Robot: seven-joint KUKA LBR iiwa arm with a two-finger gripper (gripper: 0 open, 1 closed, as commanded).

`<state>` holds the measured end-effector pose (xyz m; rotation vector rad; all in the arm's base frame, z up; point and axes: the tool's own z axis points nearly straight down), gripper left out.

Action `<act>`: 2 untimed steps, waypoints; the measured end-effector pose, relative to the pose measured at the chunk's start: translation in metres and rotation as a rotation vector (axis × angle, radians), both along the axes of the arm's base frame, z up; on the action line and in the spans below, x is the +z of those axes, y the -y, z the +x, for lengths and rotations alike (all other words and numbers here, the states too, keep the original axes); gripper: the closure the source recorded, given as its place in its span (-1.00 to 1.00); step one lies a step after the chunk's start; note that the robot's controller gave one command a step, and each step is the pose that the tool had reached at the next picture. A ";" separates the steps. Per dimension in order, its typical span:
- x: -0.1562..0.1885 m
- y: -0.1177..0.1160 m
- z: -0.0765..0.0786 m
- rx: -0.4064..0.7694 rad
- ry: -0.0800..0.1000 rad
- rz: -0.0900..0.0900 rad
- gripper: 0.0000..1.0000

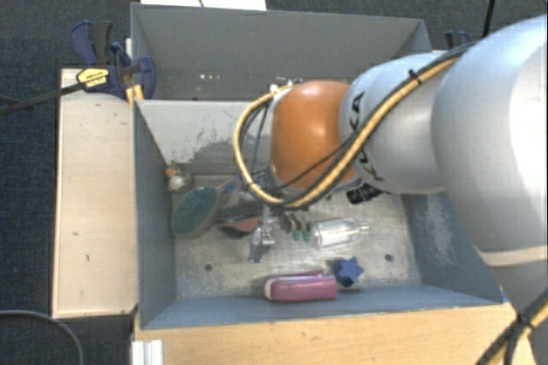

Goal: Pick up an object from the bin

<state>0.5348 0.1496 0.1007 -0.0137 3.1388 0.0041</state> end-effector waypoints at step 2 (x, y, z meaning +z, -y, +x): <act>0.039 -0.020 0.006 0.048 0.002 -0.001 1.00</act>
Offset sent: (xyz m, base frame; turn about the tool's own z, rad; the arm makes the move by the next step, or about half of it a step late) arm 0.0000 0.0000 0.0000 0.0000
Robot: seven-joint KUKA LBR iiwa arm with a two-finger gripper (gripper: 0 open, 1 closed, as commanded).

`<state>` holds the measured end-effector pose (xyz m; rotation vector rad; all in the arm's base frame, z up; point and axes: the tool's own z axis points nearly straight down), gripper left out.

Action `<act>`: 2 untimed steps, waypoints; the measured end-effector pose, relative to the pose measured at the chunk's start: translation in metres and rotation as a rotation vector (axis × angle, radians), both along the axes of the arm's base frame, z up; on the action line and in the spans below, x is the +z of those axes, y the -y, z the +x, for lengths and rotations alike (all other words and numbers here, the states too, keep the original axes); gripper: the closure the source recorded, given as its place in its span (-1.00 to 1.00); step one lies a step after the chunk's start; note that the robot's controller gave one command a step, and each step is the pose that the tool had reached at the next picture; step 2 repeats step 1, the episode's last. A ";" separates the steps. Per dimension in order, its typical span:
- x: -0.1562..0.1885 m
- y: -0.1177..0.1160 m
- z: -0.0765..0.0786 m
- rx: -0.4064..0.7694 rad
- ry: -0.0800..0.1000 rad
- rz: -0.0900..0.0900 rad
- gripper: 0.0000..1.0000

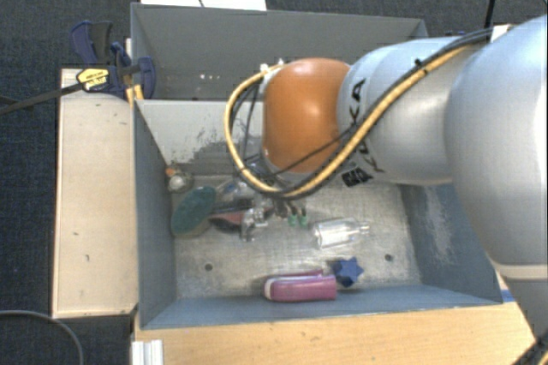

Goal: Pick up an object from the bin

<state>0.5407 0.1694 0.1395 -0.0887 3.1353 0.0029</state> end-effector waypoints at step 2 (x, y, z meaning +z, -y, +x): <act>0.142 0.000 0.004 0.013 0.005 0.001 1.00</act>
Offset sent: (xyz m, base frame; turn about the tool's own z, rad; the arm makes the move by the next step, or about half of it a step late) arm 0.0023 -0.0002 0.1369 -0.0181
